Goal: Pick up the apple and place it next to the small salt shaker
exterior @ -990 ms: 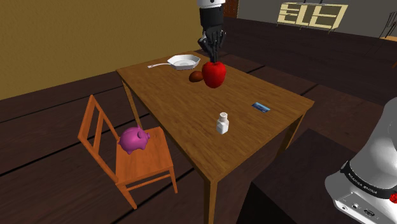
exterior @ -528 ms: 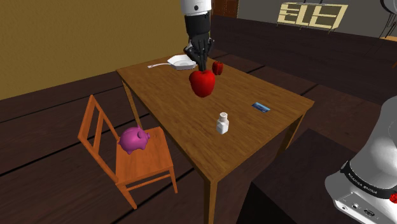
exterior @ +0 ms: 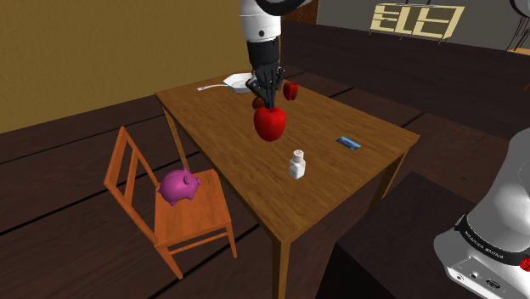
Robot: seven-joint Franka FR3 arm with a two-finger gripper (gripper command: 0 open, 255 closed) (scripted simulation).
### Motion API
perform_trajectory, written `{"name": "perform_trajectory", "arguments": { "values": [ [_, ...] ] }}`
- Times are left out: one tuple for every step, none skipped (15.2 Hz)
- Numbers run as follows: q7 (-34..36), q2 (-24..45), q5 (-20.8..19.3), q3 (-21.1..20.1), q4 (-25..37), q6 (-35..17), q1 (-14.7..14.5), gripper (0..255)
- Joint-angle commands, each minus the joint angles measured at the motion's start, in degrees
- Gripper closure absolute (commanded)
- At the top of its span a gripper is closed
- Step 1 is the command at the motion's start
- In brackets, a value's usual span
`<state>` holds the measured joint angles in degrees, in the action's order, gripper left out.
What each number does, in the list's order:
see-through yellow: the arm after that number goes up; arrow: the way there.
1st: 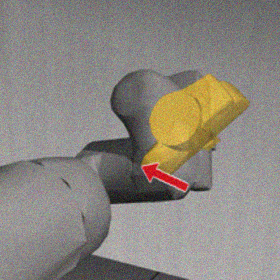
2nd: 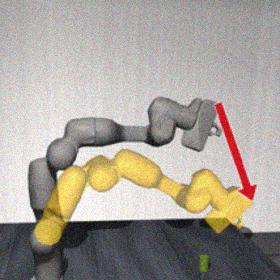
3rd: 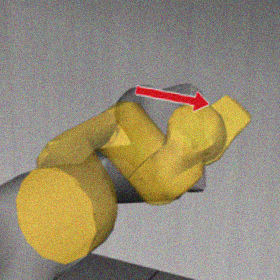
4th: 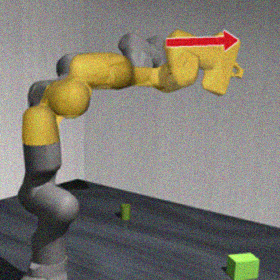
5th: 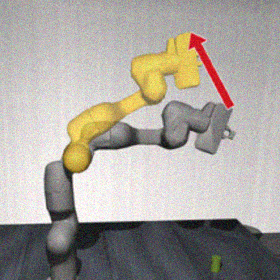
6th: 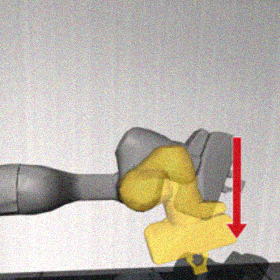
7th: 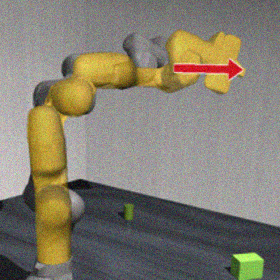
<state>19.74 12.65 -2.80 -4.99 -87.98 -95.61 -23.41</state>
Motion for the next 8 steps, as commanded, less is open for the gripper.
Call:
{"name": "perform_trajectory", "arguments": {
  "values": [
    [0.02,-0.23,0.01,0.02,-1.92,-1.73,0.05,255],
    [0.04,-0.22,0.01,0.03,-2.67,-2.49,0.06,255],
    [0.07,-0.19,0.0,0.03,-3.41,-3.25,0.07,255],
    [0.09,-0.16,-0.01,0.04,-4.13,-4.01,0.08,255],
    [0.12,-0.11,-0.02,0.04,-4.83,-4.76,0.08,255],
    [0.14,-0.04,-0.03,0.05,-5.52,-5.51,0.09,255],
    [0.17,0.03,-0.05,0.05,-6.18,-6.25,0.09,255],
    [0.2,0.12,-0.06,0.06,-6.84,-6.99,0.1,255]
  ]
}}
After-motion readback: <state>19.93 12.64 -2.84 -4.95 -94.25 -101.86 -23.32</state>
